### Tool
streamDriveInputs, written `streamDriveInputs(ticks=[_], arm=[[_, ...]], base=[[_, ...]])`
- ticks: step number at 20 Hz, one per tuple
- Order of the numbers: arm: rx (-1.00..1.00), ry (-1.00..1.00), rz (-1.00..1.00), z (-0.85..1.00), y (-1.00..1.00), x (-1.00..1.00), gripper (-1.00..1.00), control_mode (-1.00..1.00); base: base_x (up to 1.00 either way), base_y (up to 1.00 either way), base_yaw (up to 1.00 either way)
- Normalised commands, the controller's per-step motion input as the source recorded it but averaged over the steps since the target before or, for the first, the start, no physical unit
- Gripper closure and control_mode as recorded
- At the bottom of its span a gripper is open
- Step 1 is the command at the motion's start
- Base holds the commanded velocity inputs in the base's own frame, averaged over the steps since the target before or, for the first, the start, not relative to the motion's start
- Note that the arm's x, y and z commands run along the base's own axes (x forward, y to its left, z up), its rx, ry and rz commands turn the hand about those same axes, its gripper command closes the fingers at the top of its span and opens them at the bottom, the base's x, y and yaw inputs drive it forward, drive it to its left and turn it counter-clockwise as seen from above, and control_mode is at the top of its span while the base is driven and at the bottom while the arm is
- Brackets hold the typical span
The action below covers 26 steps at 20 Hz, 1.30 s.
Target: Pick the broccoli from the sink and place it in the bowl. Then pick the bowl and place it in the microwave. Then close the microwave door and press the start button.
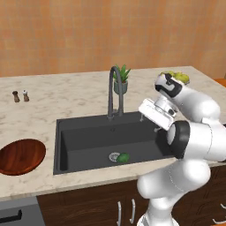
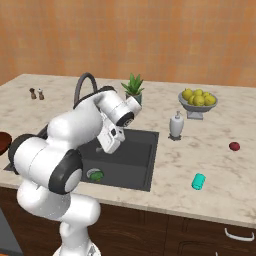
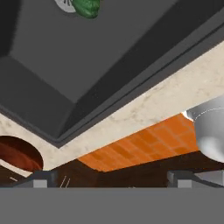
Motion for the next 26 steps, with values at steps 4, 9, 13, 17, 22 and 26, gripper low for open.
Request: streamDriveInputs(ticks=[4, 9, 13, 17, 22, 26], arm=[[0.00, 0.03, 0.00, -0.58, 0.00, 0.28, -1.00, -1.00], [-0.03, 0.00, -0.01, -0.68, 0.13, 0.33, -1.00, -1.00], [-0.01, 0.00, 0.00, -0.63, 0.04, 0.34, -1.00, -1.00], [0.00, 0.00, 0.00, -0.62, 0.00, 0.16, -1.00, -1.00], [0.01, 0.01, 0.05, -0.54, 0.00, 0.37, -1.00, -1.00], [0.00, 0.00, 0.05, -0.52, 0.13, 0.29, -1.00, -1.00]], base=[[0.00, 0.00, 0.00], [0.00, 0.00, 0.00], [0.00, 0.00, 0.00], [0.00, 0.00, 0.00], [0.00, 0.00, 0.00], [0.00, 0.00, 0.00]])
